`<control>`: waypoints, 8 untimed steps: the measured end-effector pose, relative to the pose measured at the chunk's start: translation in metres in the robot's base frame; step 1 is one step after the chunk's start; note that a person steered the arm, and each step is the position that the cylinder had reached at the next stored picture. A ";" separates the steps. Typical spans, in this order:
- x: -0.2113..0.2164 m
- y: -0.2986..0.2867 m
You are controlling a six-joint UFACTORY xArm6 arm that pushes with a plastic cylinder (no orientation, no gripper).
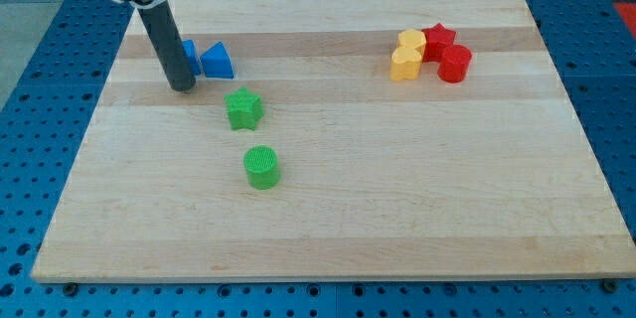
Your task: Push the green star near to the green circle
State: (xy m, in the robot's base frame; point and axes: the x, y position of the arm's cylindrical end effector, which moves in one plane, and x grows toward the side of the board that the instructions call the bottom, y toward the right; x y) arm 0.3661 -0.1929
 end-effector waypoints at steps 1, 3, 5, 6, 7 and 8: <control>-0.001 0.008; 0.013 0.072; 0.043 0.100; 0.070 0.095; 0.093 0.088; 0.094 0.088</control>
State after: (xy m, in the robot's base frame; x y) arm 0.4601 -0.1045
